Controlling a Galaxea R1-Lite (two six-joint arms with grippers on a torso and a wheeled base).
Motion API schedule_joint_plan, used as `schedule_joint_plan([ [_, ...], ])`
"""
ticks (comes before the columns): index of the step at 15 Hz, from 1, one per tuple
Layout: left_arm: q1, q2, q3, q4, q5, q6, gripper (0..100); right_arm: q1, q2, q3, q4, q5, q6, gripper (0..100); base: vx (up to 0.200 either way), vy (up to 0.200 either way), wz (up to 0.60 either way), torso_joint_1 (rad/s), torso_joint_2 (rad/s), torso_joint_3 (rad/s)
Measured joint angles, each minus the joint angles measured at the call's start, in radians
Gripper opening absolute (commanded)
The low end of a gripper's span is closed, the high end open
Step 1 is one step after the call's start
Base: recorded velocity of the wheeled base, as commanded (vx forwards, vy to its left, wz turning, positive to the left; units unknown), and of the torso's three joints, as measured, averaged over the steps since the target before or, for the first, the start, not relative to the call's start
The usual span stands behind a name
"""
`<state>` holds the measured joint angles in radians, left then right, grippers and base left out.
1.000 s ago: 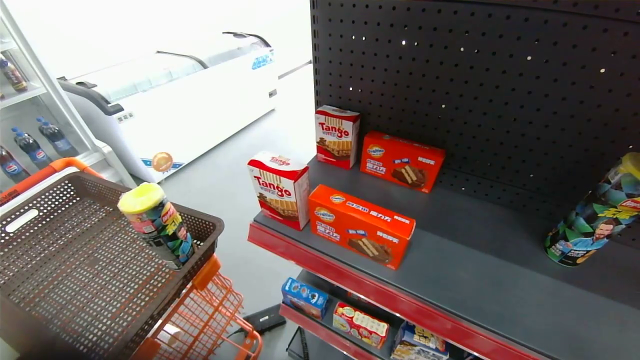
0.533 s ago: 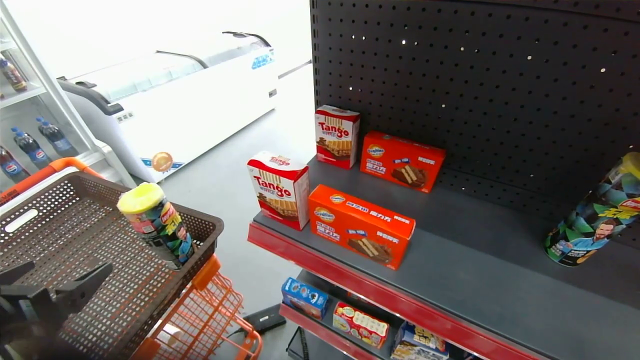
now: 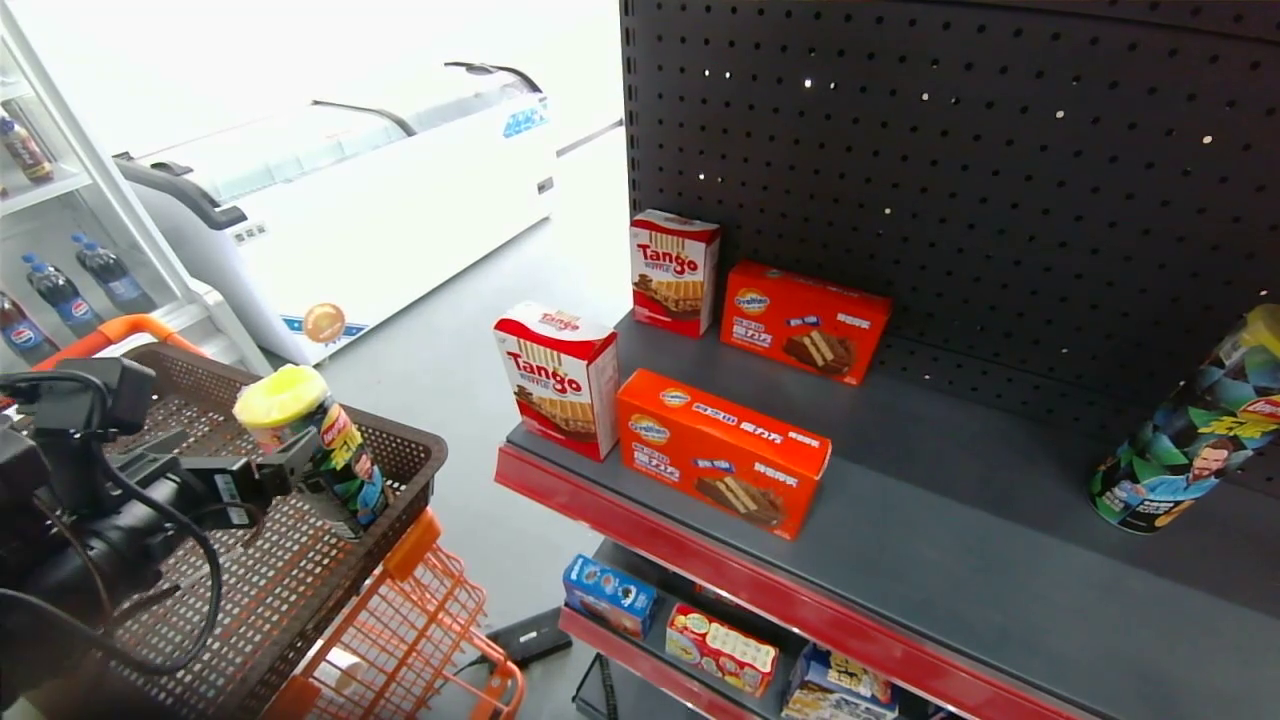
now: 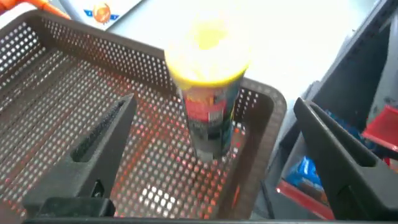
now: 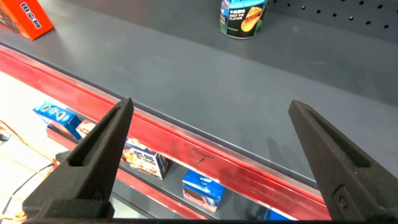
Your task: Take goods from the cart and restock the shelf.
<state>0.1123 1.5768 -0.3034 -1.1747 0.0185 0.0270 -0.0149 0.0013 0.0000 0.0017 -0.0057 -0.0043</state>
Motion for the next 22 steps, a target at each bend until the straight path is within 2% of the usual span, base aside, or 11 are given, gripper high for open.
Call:
schedule_joint_plan([
  [2,0.001,0.124,0.006,-0.165,-0.001,0.004,100,0.000,0.000,0.000,0.000,0.000,0.000,100,0.000,0.000,0.00,0.000,0.00,0.000],
  [7,0.015,0.354,-0.043,-0.340,-0.002,0.005,100,-0.001,0.000,0.000,0.000,0.000,0.000,100,0.000,0.000,0.00,0.000,0.00,0.000],
  [10,0.026,0.447,-0.091,-0.377,-0.001,0.004,100,0.000,0.000,0.000,0.000,0.000,0.000,100,0.000,0.000,0.00,0.000,0.00,0.000],
  [14,0.026,0.541,-0.200,-0.379,-0.001,0.001,100,0.000,0.000,0.000,0.000,0.000,0.000,100,0.000,0.000,0.00,0.000,0.00,0.000],
  [15,0.025,0.559,-0.228,-0.379,-0.001,0.000,0,0.000,0.000,0.000,0.000,0.000,0.000,100,0.000,0.000,0.00,0.000,0.00,0.000],
  [18,0.022,0.595,-0.280,-0.387,-0.003,0.000,0,-0.001,0.000,0.000,0.000,0.000,0.000,100,0.000,0.000,0.00,0.000,0.00,0.000],
  [22,0.017,0.601,-0.281,-0.392,0.000,-0.004,0,0.000,0.000,0.000,0.000,0.000,0.000,100,0.000,0.000,0.00,0.000,0.00,0.000],
])
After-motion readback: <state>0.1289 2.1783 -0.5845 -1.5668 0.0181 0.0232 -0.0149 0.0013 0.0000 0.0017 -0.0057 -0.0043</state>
